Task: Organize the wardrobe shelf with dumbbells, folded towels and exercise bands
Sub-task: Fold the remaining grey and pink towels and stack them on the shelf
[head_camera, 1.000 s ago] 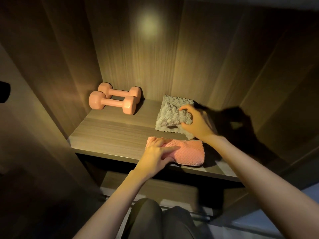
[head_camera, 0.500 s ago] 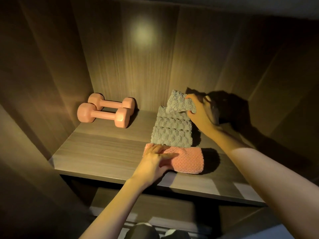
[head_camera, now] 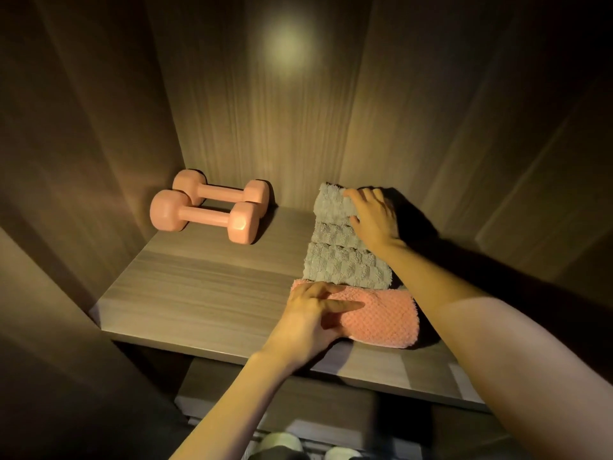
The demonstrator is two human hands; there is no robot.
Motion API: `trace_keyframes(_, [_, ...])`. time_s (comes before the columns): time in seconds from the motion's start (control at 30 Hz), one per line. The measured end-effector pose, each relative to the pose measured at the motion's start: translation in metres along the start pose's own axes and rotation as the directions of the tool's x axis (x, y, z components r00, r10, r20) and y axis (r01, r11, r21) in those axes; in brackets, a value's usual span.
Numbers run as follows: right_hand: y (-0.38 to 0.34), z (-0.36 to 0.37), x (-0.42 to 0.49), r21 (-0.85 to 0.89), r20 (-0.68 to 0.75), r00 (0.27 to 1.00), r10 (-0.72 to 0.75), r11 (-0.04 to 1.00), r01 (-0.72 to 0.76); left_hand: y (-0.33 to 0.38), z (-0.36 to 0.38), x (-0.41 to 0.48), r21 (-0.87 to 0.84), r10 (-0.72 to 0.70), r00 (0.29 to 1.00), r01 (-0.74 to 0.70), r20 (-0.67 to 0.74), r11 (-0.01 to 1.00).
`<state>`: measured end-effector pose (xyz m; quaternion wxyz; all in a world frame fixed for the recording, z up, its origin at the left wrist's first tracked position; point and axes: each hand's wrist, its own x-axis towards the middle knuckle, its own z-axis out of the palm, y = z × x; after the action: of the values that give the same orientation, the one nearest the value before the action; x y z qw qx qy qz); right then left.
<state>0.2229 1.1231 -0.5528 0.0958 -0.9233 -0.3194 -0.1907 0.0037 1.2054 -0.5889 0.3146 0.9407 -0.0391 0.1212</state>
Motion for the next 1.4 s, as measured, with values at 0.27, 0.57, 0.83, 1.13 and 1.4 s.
trace_keyframes(0.27, [0.014, -0.003, 0.002, 0.048, 0.130, 0.990, -0.052, 0.998, 0.046, 0.003, -0.003, 0.001, 0.012, 0.006, 1.000, -0.006, 0.018, 1.000])
trace_keyframes(0.57, [0.013, -0.011, 0.009, -0.123, -0.145, 0.988, -0.057, 0.992, 0.039, 0.003, -0.002, 0.001, -0.002, 0.010, 1.000, -0.010, 0.017, 1.000])
trace_keyframes(0.83, [0.014, 0.006, 0.001, 0.038, 0.058, 0.998, 0.004, 0.999, -0.006, 0.003, -0.002, 0.002, -0.021, 0.007, 1.000, -0.007, 0.011, 1.000])
trace_keyframes(1.13, [-0.008, 0.006, 0.014, 0.031, 0.041, 0.998, -0.043, 0.999, 0.042, 0.002, -0.001, 0.002, -0.059, 0.004, 1.000, -0.004, -0.009, 0.998])
trace_keyframes(1.4, [-0.018, 0.006, 0.019, 0.109, -0.098, 0.961, 0.257, 0.963, -0.246, -0.001, 0.000, 0.003, -0.073, 0.016, 0.999, -0.018, -0.029, 0.997])
